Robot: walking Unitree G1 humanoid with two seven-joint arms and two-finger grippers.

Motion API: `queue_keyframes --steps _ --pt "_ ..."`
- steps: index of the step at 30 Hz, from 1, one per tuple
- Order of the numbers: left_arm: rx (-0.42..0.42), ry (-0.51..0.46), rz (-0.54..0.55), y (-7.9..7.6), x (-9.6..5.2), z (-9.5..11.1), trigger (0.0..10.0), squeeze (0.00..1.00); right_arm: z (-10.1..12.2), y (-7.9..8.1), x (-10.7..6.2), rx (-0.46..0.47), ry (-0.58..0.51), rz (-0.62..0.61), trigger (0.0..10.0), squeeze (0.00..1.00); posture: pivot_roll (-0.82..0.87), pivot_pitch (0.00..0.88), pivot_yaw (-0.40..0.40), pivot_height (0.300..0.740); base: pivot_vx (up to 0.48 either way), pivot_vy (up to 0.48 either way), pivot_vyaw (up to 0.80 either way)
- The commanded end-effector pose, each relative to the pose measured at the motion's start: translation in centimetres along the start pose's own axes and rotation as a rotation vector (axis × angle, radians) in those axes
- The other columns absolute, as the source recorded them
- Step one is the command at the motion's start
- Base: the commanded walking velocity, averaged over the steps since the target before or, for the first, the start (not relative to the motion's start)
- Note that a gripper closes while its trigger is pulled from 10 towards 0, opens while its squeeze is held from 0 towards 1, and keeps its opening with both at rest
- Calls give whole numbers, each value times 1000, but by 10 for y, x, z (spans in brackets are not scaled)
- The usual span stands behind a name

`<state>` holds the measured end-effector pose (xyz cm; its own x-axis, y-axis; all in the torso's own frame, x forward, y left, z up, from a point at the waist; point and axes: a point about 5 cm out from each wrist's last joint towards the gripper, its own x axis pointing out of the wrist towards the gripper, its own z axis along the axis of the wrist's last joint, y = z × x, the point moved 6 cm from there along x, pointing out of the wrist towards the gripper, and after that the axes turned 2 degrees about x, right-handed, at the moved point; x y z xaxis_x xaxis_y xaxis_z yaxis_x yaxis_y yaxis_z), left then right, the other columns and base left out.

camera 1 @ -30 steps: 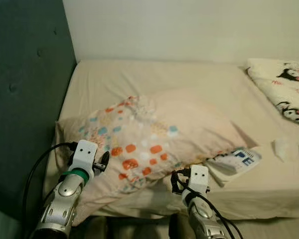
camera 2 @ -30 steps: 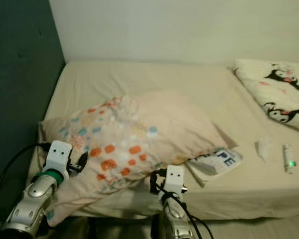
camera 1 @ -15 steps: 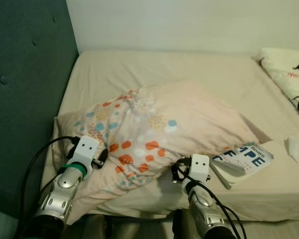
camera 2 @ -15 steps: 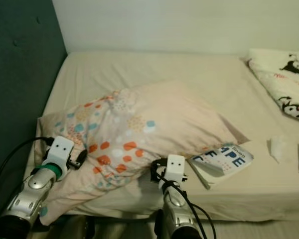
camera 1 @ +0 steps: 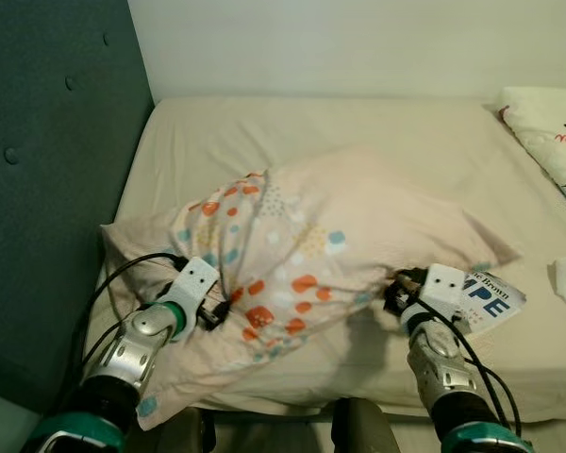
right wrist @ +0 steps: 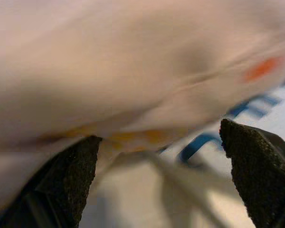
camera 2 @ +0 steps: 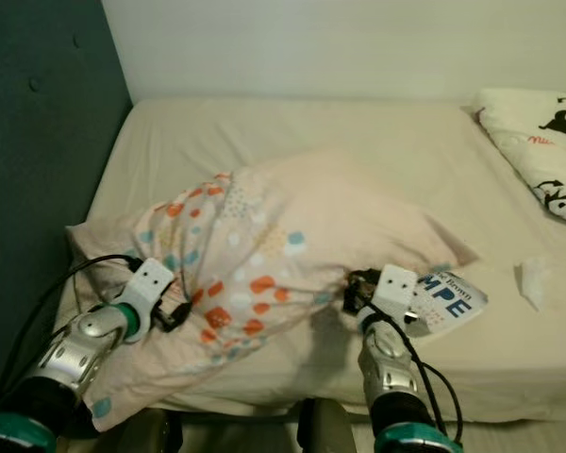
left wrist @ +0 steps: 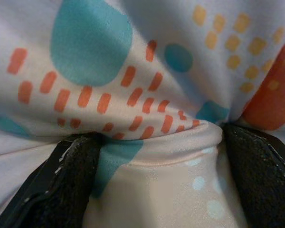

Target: Clean up the room

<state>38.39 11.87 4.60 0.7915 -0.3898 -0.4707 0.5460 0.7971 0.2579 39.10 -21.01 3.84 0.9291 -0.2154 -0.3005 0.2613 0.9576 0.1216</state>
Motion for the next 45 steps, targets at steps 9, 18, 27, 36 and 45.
queue_keyframes --steps 9,18,27,36,45 --pt "-303 -149 -451 -103 14 79 10000 0 41 63 8 45 -72 162 10000 0 169 29 38 575 0 0 0" --pt "-608 -476 -588 -87 -16 181 10000 0 86 66 13 97 -197 188 10000 0 164 25 38 575 0 0 0" --pt "-403 -511 -559 -70 -52 187 10000 0 88 45 17 76 -199 131 10000 0 173 24 34 575 0 0 0" --pt "-193 -387 -431 -24 -70 135 10000 0 59 18 18 10 -105 85 10000 0 187 23 32 575 0 0 0" --pt "137 -16 -656 -39 -122 32 10000 0 18 -5 11 -42 -12 26 10000 0 190 11 35 575 0 0 0"
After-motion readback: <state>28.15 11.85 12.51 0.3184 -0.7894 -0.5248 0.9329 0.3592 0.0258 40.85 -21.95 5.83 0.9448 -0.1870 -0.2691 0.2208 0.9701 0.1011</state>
